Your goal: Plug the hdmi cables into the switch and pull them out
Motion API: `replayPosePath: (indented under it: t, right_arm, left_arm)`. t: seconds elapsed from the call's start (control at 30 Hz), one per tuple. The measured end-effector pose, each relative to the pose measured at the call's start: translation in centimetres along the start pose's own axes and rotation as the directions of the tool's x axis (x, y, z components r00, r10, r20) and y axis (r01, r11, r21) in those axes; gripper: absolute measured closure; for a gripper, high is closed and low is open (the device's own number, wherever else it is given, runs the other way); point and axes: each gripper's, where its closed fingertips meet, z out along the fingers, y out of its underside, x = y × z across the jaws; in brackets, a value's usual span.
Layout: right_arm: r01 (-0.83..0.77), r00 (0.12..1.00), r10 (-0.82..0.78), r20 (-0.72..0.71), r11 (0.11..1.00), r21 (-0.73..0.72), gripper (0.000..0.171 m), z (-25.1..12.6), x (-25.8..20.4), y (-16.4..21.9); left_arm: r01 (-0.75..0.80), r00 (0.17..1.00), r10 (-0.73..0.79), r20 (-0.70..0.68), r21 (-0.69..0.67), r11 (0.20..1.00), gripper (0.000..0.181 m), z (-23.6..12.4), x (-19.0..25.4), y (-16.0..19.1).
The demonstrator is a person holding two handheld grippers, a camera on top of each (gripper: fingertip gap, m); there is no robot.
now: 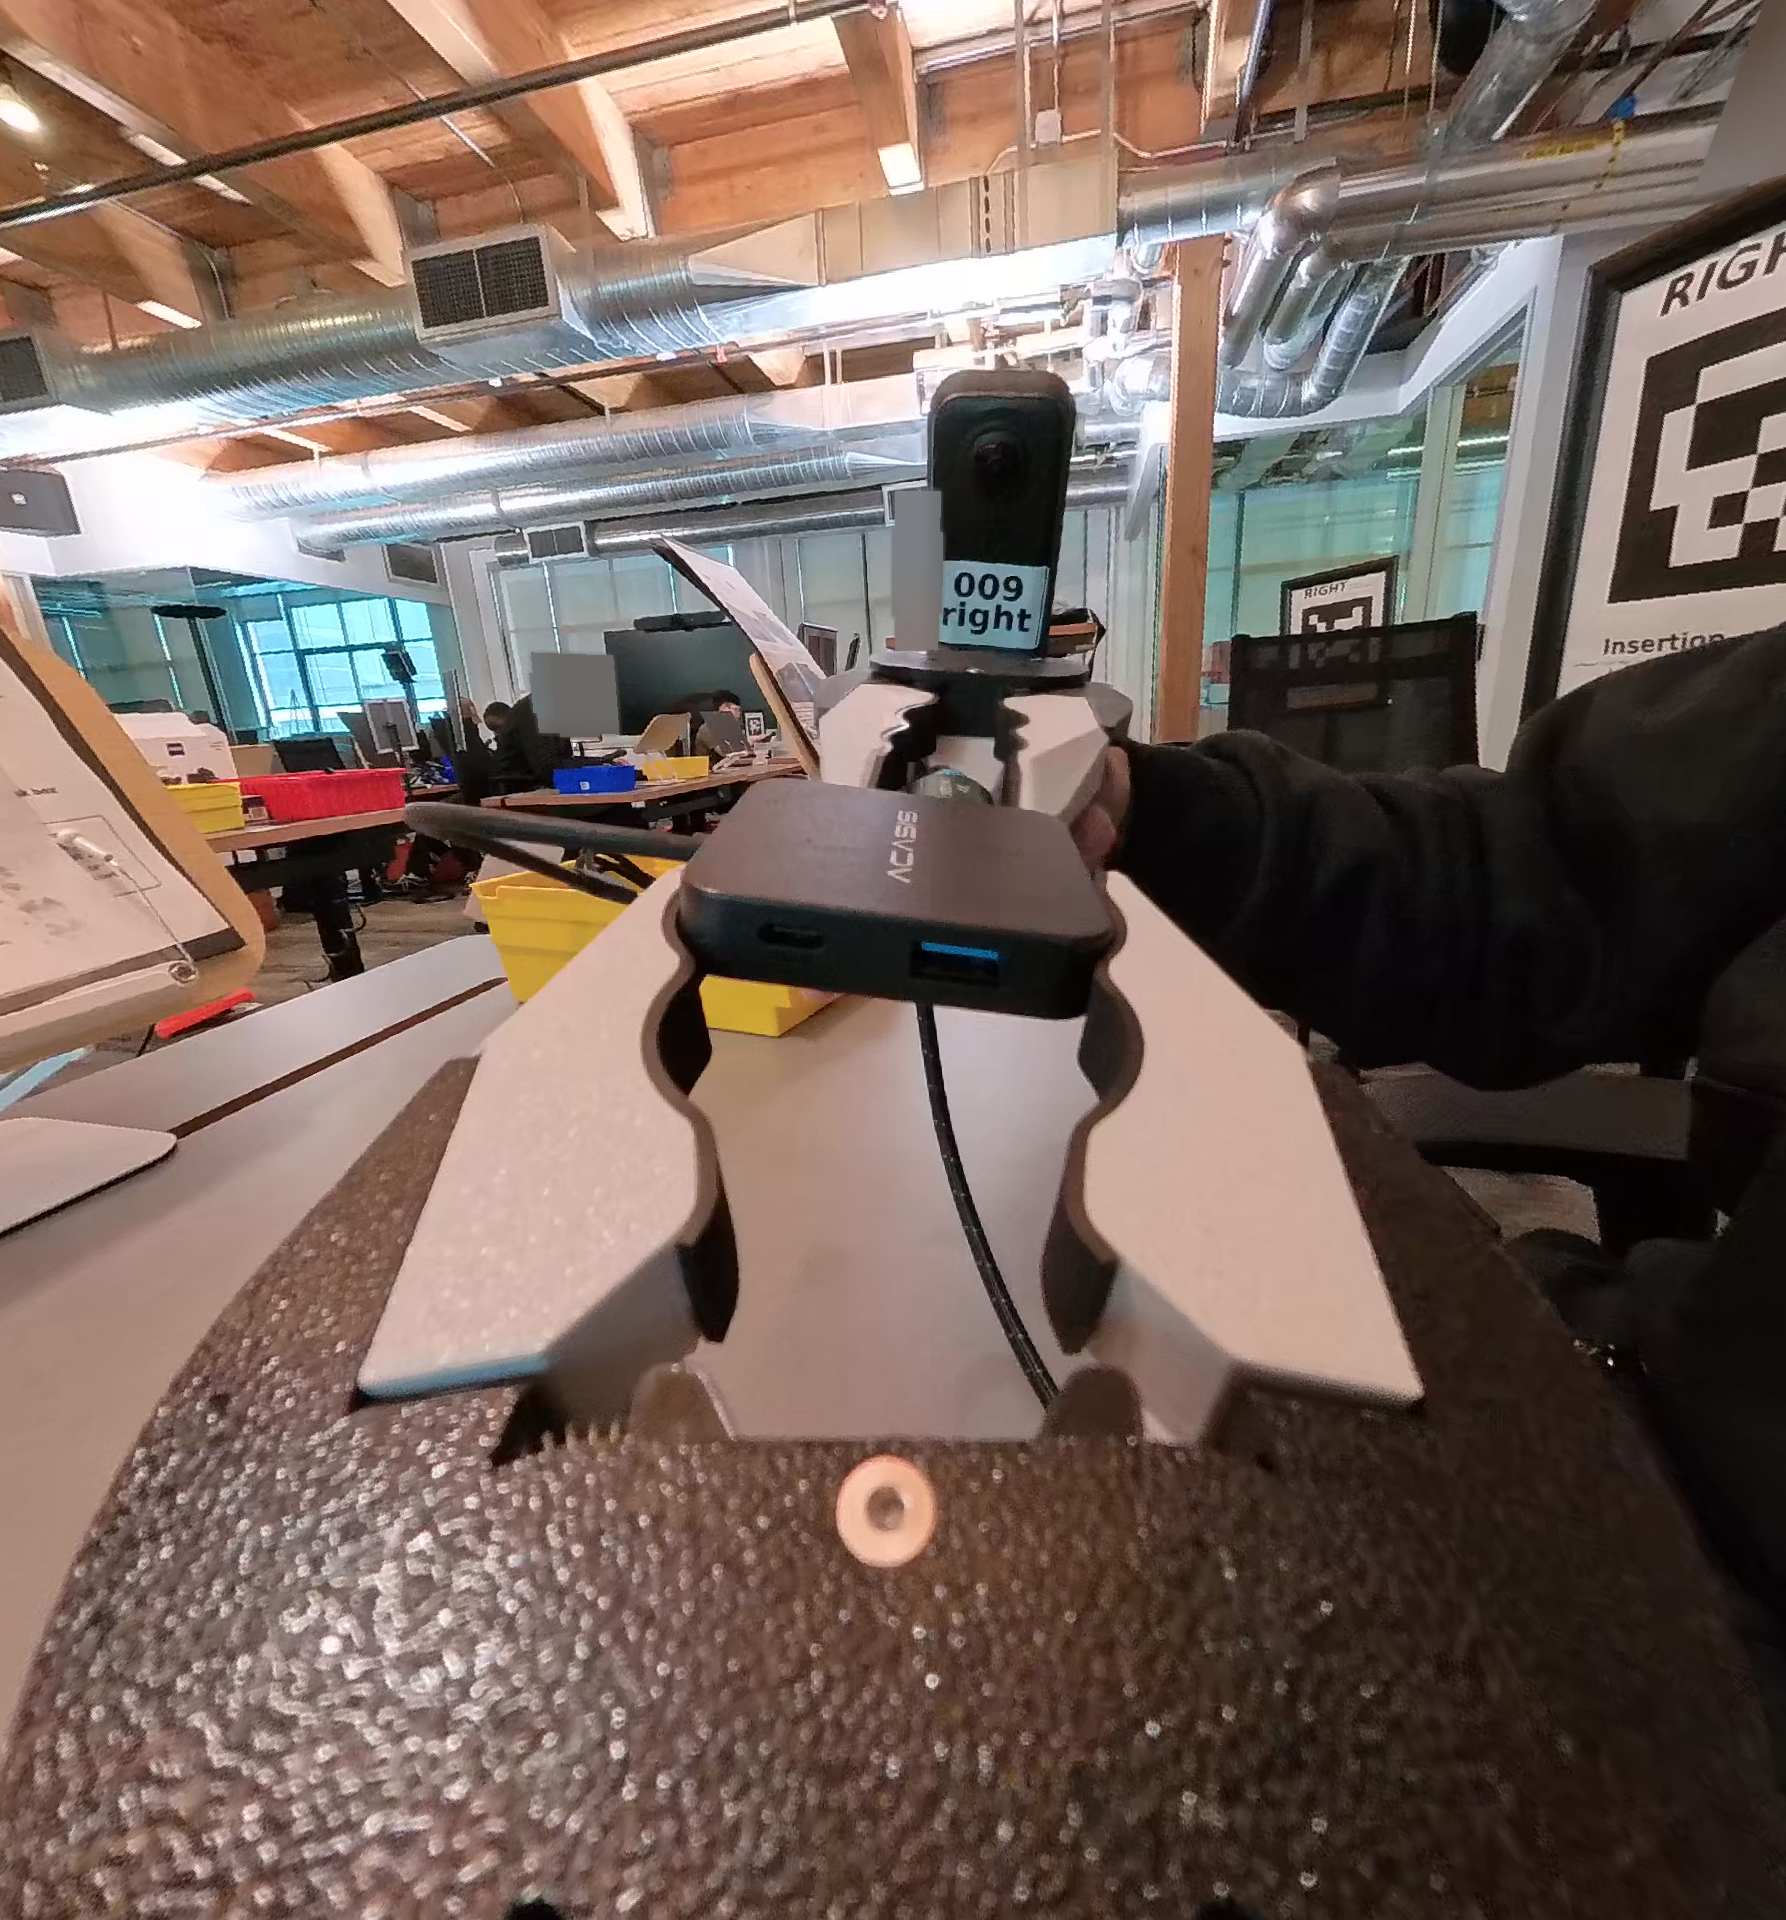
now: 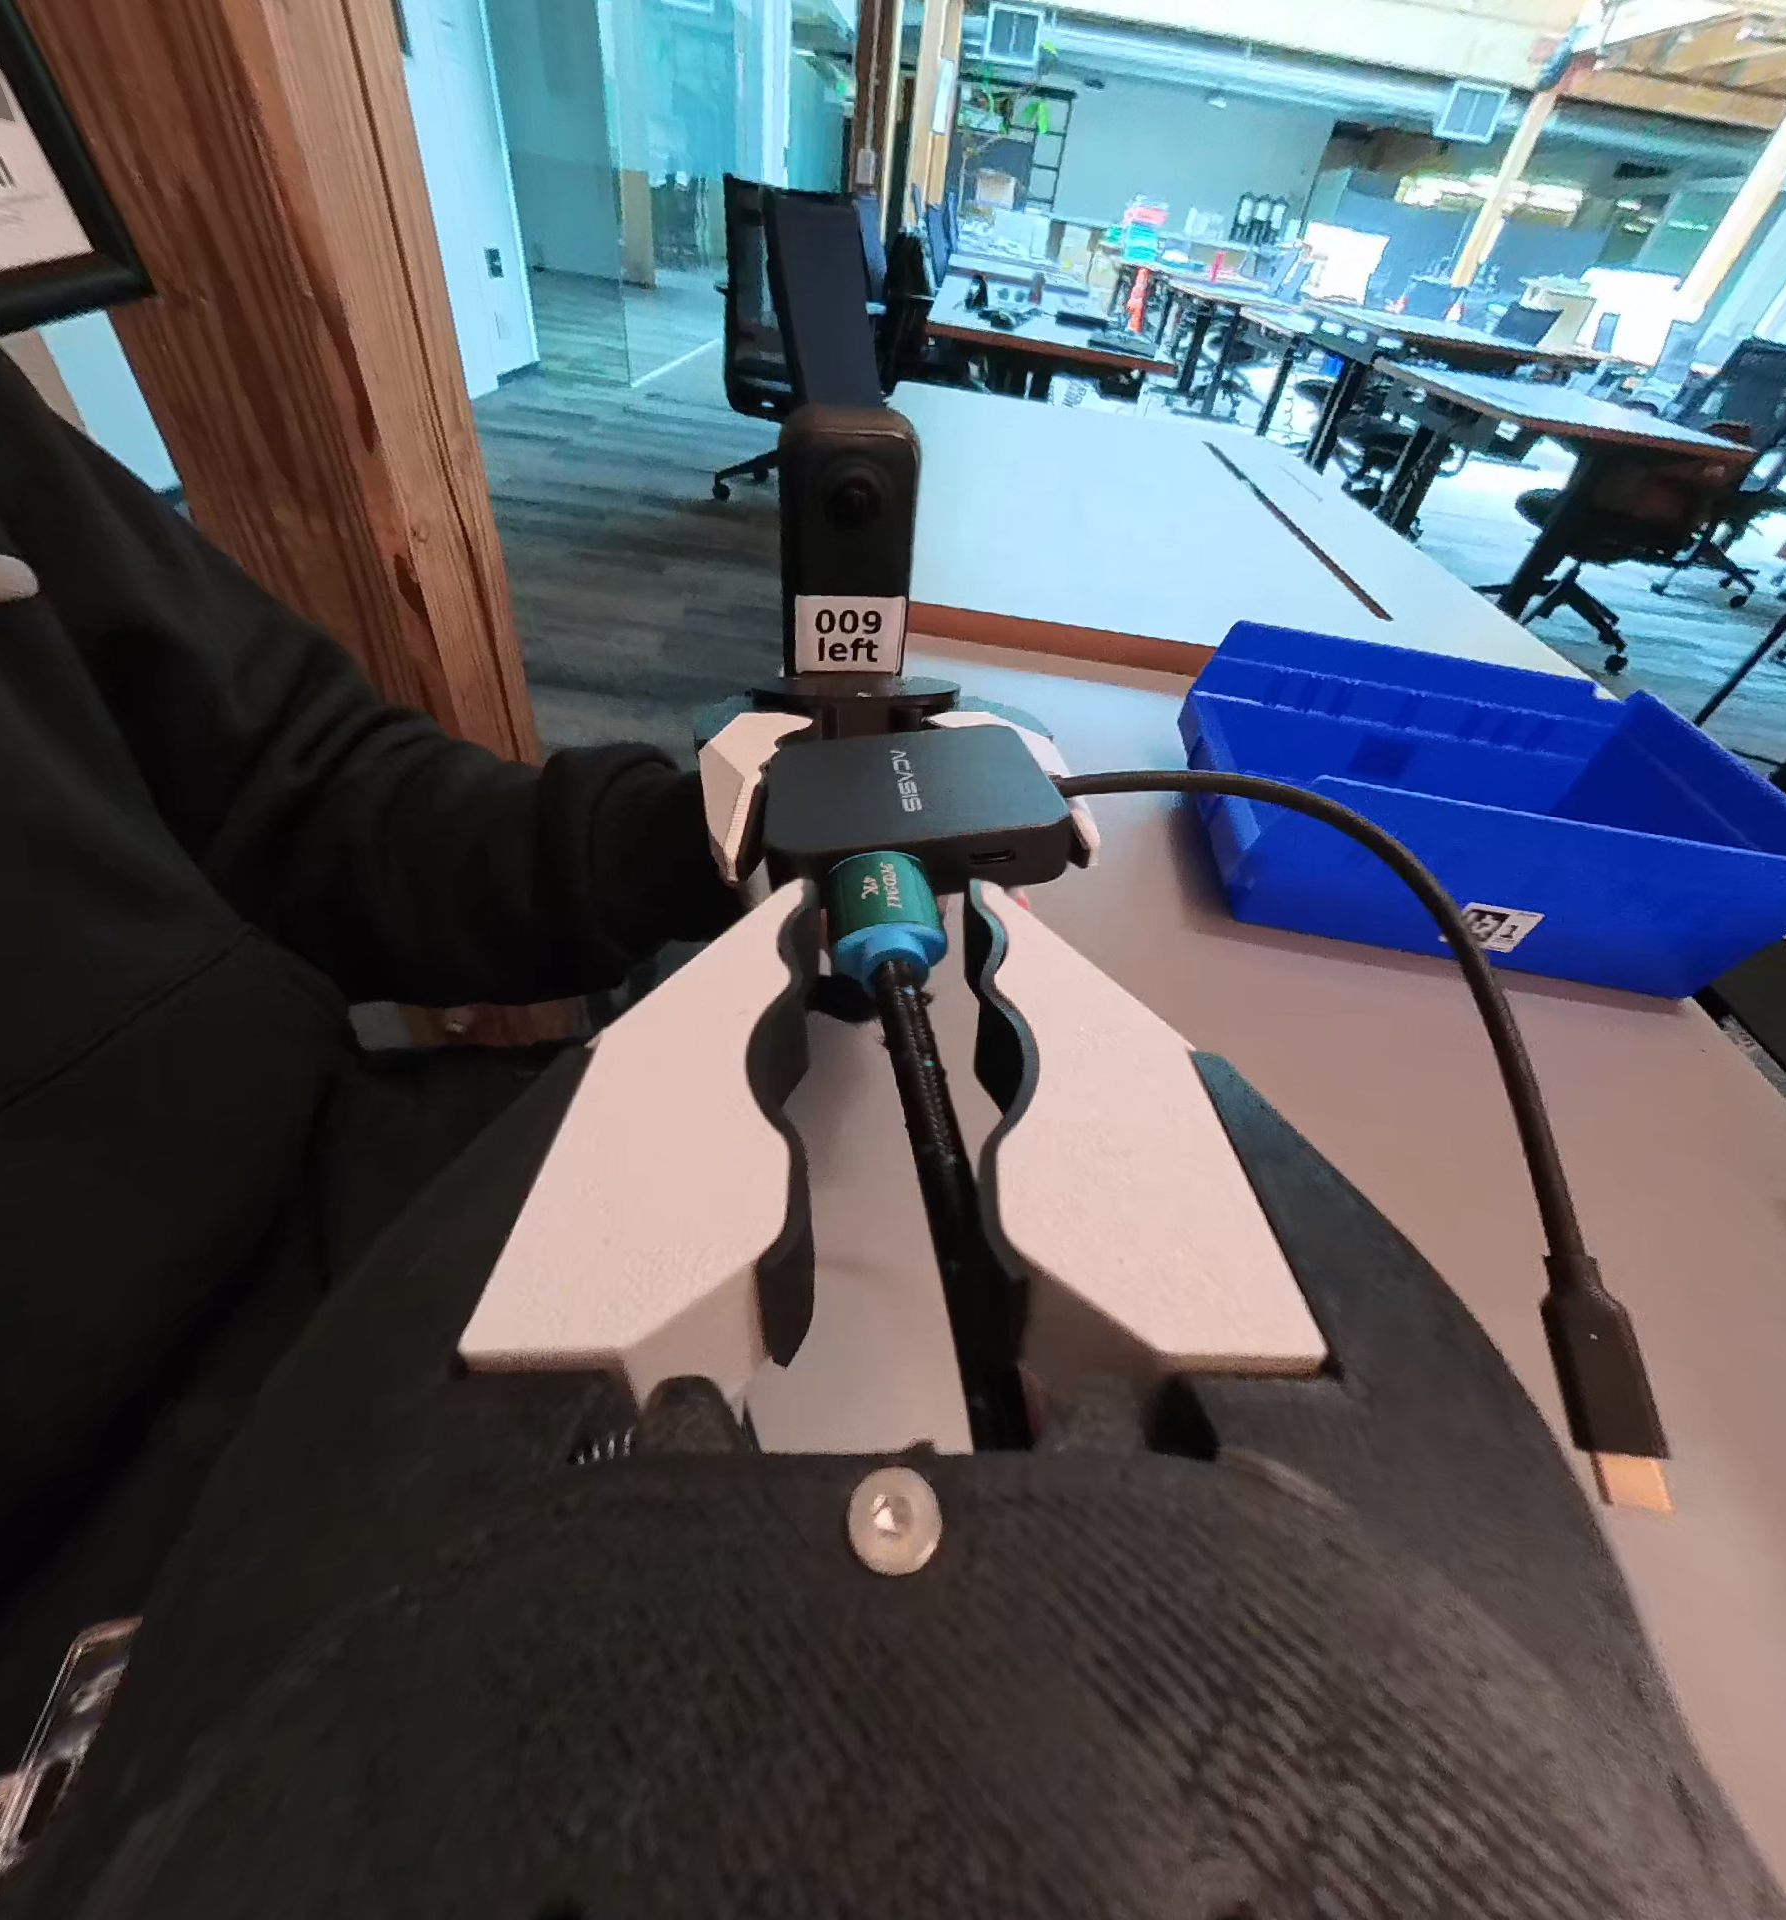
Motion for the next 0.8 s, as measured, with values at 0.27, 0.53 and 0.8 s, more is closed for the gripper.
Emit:
replayPosePath:
  t: [0.27,0.53,0.8]
  right_arm:
    - [0.004,1.0,-0.004,0.008,1.0,0.018,0.15,-0.1,-0.1,-0.3]
    - [-0.119,0.993,0.118,0.016,0.993,0.029,0.151,0.0,0.2,0.0]
    - [-0.15,0.988,0.152,-0.011,0.985,0.089,0.151,0.1,0.8,-0.1]
  left_arm:
    - [0.001,1.0,-0.001,0.007,0.015,1.0,0.111,0.1,0.0,-0.2]
    - [0.039,0.999,-0.039,0.02,0.025,0.999,0.11,0.0,-0.4,0.3]
    - [0.111,0.993,-0.111,0.031,0.011,0.994,0.111,-0.1,-0.9,0.6]
